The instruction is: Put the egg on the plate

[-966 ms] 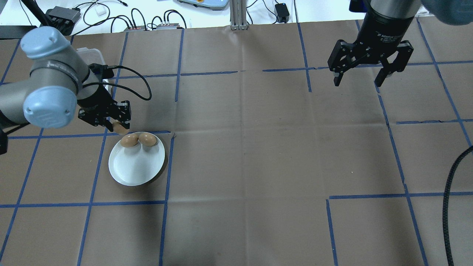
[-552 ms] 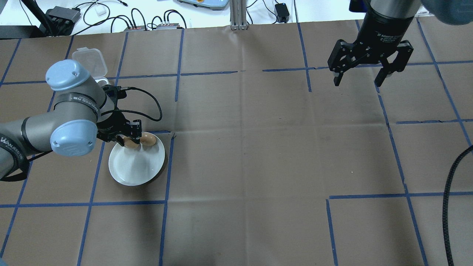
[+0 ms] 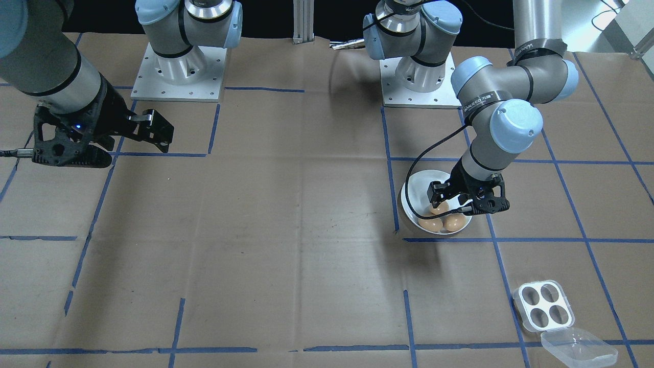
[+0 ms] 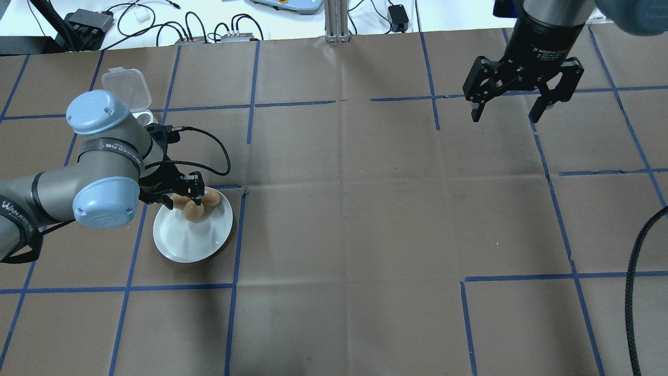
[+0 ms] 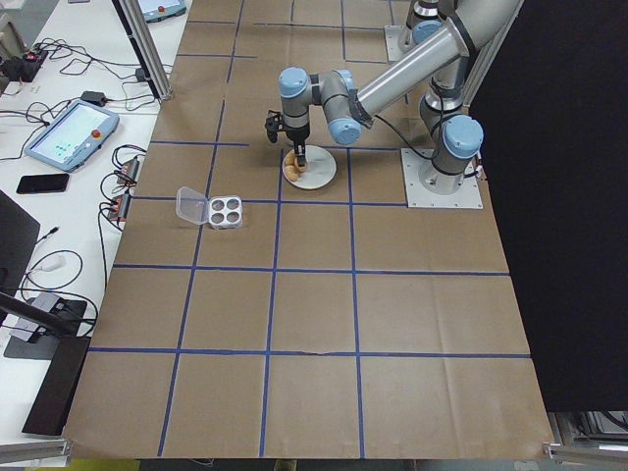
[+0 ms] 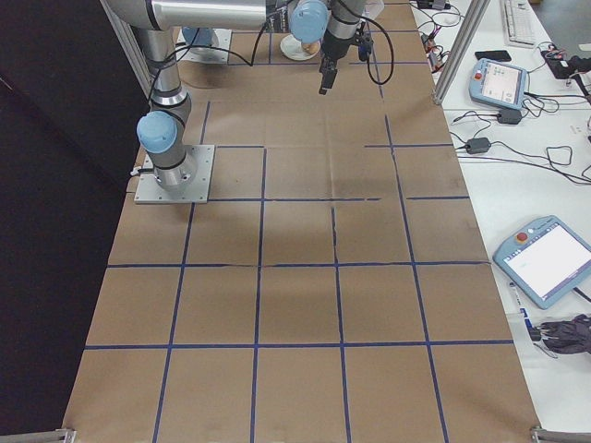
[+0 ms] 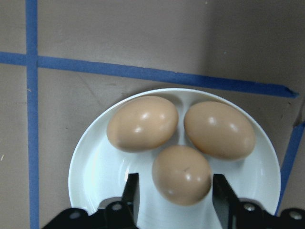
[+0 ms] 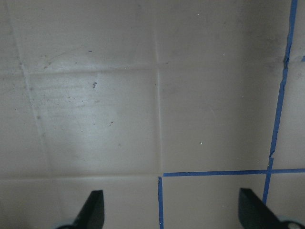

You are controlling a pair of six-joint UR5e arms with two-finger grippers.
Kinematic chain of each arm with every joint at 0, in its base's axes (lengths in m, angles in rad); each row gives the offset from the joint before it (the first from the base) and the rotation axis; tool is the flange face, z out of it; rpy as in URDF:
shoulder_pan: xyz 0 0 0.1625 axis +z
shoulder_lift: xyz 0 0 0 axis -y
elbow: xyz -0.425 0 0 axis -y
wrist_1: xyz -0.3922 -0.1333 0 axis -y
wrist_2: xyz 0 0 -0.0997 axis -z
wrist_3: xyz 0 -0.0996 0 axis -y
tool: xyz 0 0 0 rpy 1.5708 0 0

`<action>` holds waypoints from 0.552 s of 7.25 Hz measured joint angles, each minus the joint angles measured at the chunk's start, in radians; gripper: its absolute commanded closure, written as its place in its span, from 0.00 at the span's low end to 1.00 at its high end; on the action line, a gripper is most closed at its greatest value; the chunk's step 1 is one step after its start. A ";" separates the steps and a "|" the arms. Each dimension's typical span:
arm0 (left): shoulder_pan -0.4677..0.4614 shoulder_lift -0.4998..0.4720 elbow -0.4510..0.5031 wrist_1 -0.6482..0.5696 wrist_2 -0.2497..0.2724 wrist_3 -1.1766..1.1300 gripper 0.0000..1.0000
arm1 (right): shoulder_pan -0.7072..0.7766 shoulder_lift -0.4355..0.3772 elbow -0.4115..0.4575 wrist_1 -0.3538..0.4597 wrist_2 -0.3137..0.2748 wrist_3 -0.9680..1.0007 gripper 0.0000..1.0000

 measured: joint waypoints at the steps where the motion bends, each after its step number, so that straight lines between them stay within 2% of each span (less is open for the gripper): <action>1: -0.001 0.028 0.013 -0.033 0.000 0.000 0.01 | 0.000 0.000 0.000 0.000 0.000 0.000 0.00; 4: -0.010 0.172 0.091 -0.258 -0.006 -0.053 0.00 | 0.000 0.000 0.000 0.000 0.000 0.000 0.00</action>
